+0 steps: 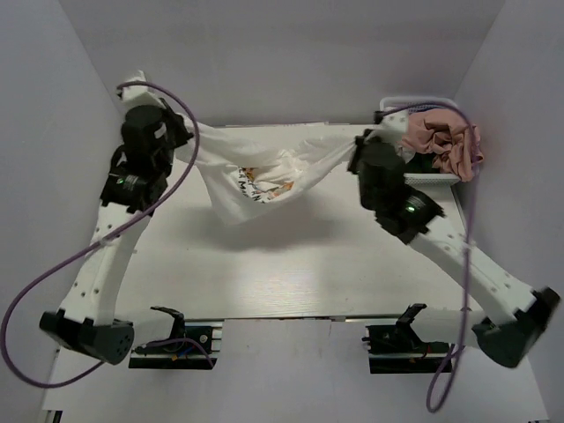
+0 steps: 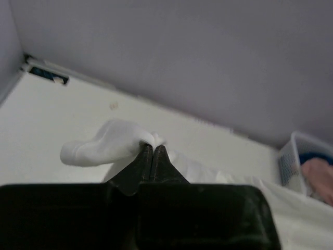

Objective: Fold and stack the t-shirts

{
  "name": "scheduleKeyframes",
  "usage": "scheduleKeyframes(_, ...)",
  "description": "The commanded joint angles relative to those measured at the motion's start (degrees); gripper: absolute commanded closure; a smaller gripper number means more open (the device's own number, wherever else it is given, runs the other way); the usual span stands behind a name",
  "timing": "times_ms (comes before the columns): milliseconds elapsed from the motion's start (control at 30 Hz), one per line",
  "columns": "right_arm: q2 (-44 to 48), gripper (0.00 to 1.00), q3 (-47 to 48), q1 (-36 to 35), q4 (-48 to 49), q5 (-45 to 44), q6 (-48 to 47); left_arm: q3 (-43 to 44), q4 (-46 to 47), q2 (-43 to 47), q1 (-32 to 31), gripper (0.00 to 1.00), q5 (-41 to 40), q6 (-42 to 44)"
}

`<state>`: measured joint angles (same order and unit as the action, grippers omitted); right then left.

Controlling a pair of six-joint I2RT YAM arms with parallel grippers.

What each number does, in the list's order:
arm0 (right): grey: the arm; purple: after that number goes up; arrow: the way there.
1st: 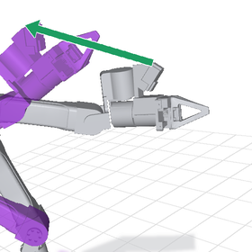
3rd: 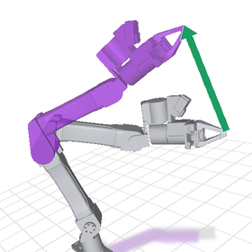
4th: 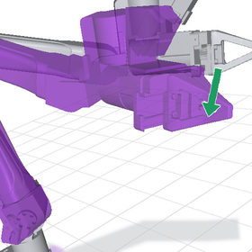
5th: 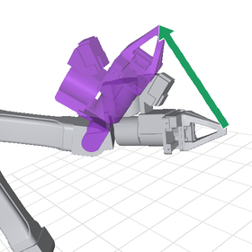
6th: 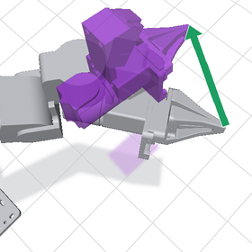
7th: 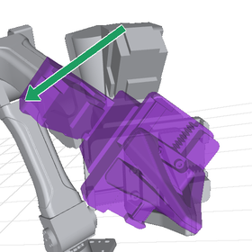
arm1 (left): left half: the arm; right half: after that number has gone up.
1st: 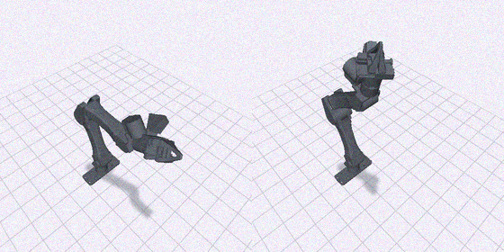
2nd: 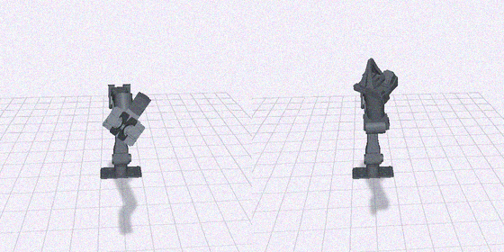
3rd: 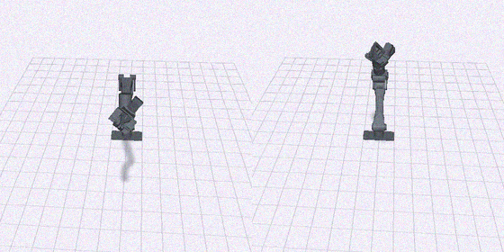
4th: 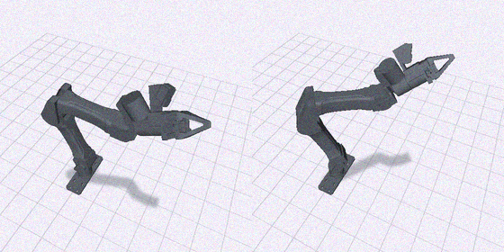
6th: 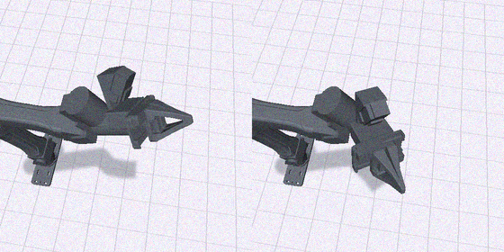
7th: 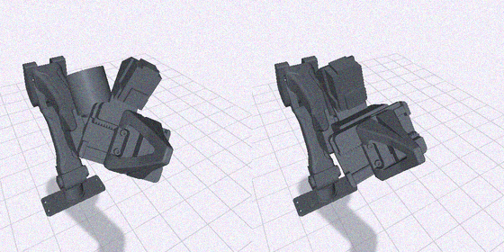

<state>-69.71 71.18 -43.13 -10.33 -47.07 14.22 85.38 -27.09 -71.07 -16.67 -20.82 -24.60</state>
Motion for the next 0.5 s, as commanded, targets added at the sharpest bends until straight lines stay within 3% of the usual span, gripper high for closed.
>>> scheduleKeyframes(0, 8.95, 1.0, 4.22, 0.24, 3.91, -9.62, -11.3, 8.2, -2.18, 7.08, 0.23, 1.0, -11.95, 2.8)
scheduleKeyframes(233, 20.49, 1.0, 12.93, -0.02, 2.69, -7.33, -21.67, 18.85, -8.93, 10.6, 0.23, 1.0, -24.6, 5.62)
scheduleKeyframes(333, 19.09, 1.0, 14.52, 0.07, 2.33, -11.63, -23.8, 17.37, -10.35, 11.21, 0.23, 1.0, -22.62, 3.17)
scheduleKeyframes(467, 14.53, 1.0, 10.22, 0.68, 2.15, -14.02, -21.17, 8.95, -12.1, 8.32, 0.84, 1.0, -16.99, -1.75)
